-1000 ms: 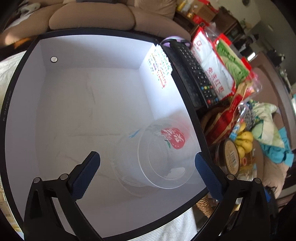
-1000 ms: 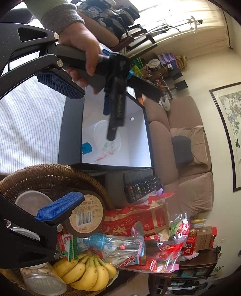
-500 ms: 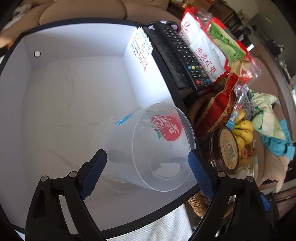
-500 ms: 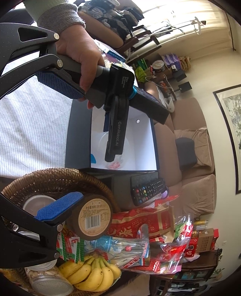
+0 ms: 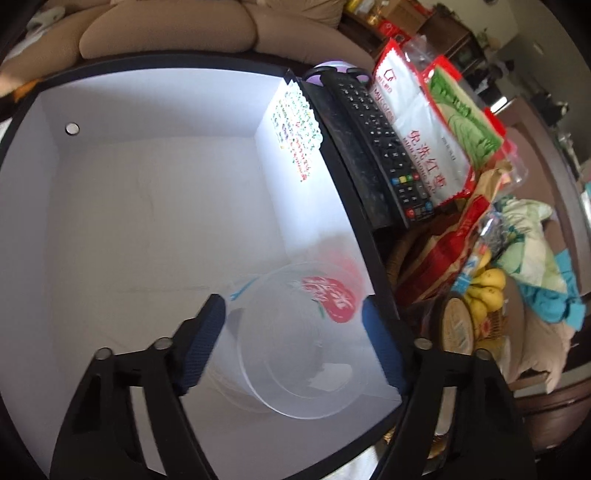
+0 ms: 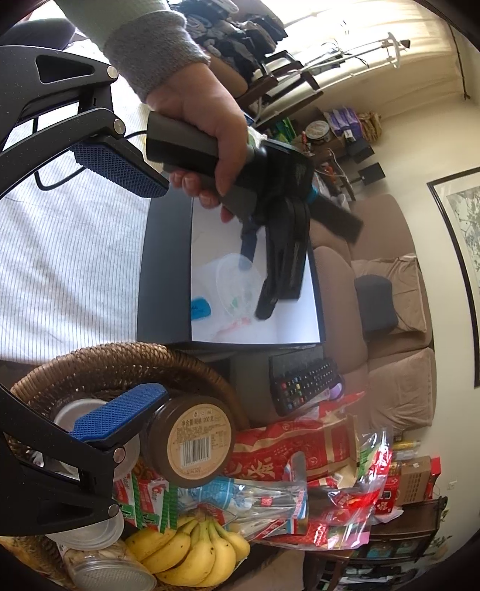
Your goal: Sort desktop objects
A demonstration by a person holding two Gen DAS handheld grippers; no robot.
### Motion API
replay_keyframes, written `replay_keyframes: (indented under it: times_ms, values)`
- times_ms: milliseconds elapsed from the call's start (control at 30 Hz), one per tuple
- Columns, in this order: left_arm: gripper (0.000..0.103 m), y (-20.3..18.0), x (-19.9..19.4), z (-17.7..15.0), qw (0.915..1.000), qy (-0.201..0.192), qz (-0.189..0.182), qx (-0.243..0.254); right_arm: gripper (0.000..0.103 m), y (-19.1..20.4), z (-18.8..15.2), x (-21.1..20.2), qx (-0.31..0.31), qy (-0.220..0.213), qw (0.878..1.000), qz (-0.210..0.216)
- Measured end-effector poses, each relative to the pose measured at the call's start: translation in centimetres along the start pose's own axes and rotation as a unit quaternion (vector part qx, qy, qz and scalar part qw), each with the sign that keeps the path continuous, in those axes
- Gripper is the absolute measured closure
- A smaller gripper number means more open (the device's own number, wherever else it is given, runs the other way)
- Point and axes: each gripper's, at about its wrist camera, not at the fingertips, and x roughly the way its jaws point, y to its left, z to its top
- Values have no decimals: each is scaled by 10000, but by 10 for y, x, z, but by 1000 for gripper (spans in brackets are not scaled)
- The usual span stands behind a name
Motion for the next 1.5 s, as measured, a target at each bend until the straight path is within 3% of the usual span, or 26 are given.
replay_keyframes:
  times_ms: [300,367,433,567,767,967,1167,1333,1500]
  values:
    - [35,0,-7,-14,9998,70,-46,-192,0,3,-2,8,56,61,10000,43]
    - [32,-1,-5,-16,9996,100,-16,-251,0,5,-1,7,62,61,9999,54]
    - [20,4,2,-15,9988,222,54,-437,0,7,-1,7,46,80,10000,12]
    - [18,10,1,-15,9977,237,-85,-626,0,10,1,9,1,113,9998,-157]
    - [14,3,-38,-32,9998,-104,112,-155,0,11,7,24,-42,253,9991,-328]
    - [10,26,-86,-63,9978,-458,476,-44,0,23,10,38,-126,290,9987,-397]
    - [0,50,-145,-103,9855,-1260,1070,379,0,39,17,48,-139,256,9985,-455]
    - [0,60,-162,-130,9813,-1255,1334,594,0,51,20,53,-104,254,9984,-503]
    - [0,62,-170,-154,9829,-1158,1265,677,0,61,18,47,46,243,9984,-500]
